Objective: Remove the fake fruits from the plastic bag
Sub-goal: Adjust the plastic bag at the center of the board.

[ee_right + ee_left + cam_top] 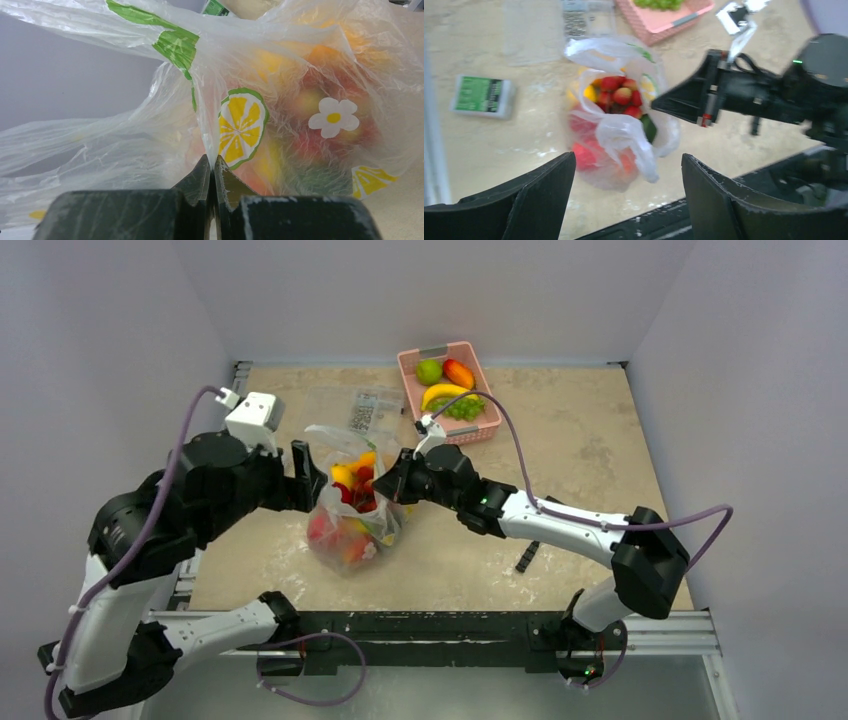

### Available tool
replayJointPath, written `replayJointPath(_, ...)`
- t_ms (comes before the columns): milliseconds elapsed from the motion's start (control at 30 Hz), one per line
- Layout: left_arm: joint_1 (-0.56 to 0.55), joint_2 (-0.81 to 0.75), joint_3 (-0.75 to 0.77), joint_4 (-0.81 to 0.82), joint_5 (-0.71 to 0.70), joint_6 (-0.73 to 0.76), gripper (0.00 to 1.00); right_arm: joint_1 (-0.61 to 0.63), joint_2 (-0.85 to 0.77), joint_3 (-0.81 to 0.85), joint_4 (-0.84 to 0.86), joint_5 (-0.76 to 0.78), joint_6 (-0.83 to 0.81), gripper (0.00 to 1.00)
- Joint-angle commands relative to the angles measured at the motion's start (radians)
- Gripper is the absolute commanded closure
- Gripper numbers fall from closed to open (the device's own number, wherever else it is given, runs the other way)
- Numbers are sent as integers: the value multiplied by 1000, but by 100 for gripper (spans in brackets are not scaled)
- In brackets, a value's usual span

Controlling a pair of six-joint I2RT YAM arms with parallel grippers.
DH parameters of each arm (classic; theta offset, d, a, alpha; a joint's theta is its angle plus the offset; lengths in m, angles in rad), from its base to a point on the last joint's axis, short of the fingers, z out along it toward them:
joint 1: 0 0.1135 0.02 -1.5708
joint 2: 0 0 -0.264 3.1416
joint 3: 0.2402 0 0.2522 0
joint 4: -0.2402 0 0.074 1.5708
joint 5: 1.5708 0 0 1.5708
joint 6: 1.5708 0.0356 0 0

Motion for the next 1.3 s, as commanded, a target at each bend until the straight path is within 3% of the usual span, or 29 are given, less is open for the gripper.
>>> replayJointPath(0,49,118,21,-68,-197,136,23,2,-55,-3,44,-4,-29,100)
replayJointPath(133,186,133,-32,19,-131,153,22,2,-60,-2,38,4,-36,100)
replayJointPath(300,296,76,-175,202,236,213,21,2,-51,11,37,-18,-46,100)
replayJointPath(367,297,67,-216,202,283,206,23,2,-52,16,32,-20,-56,100)
replayJointPath(500,298,11,-328,146,218,136,54,-1,-65,6,53,-24,-47,100)
replayJointPath(567,297,-44,-401,112,166,89,83,-11,-72,10,55,-13,-45,100)
replayJointPath(633,297,-125,-480,82,133,49,100,-24,-79,23,49,14,-46,100)
replayJointPath(767,298,-280,-550,16,75,-53,100,-92,-92,-1,137,-21,22,100)
replayJointPath(967,297,-401,-610,63,258,-100,100,-122,-49,26,208,-91,12,100)
replayJointPath(1033,298,-394,-599,69,310,-86,86,-122,-35,20,229,-121,9,100)
replayJointPath(1167,298,-351,-510,52,299,1,41,-122,-25,-9,265,-182,-21,100)
replayJointPath(1267,297,-264,-362,-1,204,80,25,-121,-25,-18,268,-230,-54,100)
